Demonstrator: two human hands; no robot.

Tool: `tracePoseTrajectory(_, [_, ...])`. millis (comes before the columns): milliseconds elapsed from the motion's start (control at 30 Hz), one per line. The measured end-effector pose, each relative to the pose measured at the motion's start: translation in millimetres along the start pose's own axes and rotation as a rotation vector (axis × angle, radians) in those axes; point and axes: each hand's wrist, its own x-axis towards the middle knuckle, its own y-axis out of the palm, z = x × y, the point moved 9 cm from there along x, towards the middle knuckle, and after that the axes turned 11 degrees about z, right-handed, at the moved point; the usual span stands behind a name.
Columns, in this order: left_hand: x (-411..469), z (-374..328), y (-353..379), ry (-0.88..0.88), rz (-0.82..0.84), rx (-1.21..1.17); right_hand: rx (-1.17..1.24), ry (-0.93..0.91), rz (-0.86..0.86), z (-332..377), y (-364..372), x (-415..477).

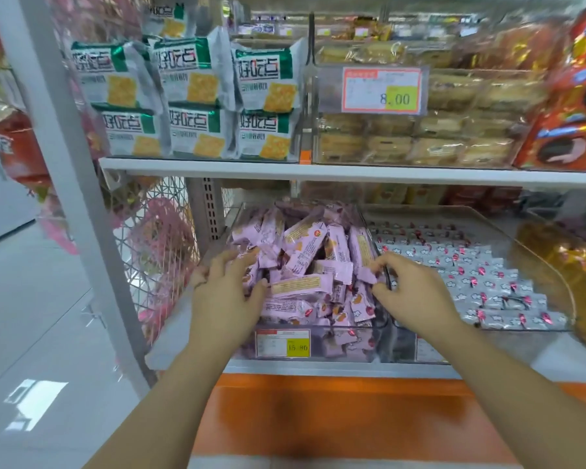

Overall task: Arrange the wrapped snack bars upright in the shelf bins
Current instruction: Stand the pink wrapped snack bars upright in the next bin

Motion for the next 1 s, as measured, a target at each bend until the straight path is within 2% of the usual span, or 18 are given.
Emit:
tracePoseTrajectory(400, [5.3, -51.0, 32.3, 0.185, 0.143, -0.036, -0.084, 0.154, -0.05, -59.3, -34.3, -17.0])
tracePoseTrajectory(500, [6.5, -60.5, 36.5, 0.285, 0.235, 0.005, -0.085, -0.009, -0.132, -41.0, -42.0, -20.0])
tracePoseTrajectory(633, [0.3, -65.2, 57.0, 0.327, 0.422, 0.179, -0.207, -0.256, 0.025, 4.9, -22.0, -14.6])
tracePoseTrajectory(767, [1.0, -59.5, 58.0, 0.329, 0.437, 0.233, -0.306, -0.264, 0.104, 12.7, -4.4, -4.2])
tracePoseTrajectory(900, [3.2, -62.6, 43.8, 0.387, 0.386, 0.089, -0.121, -0.278, 0.061, 6.3, -13.5, -6.0])
tracePoseTrajectory(1000, [5.3, -66.7, 31.5, 0.438, 0.304, -0.05, 0.092, -0.21, -0.007, -9.0, -28.9, -15.6])
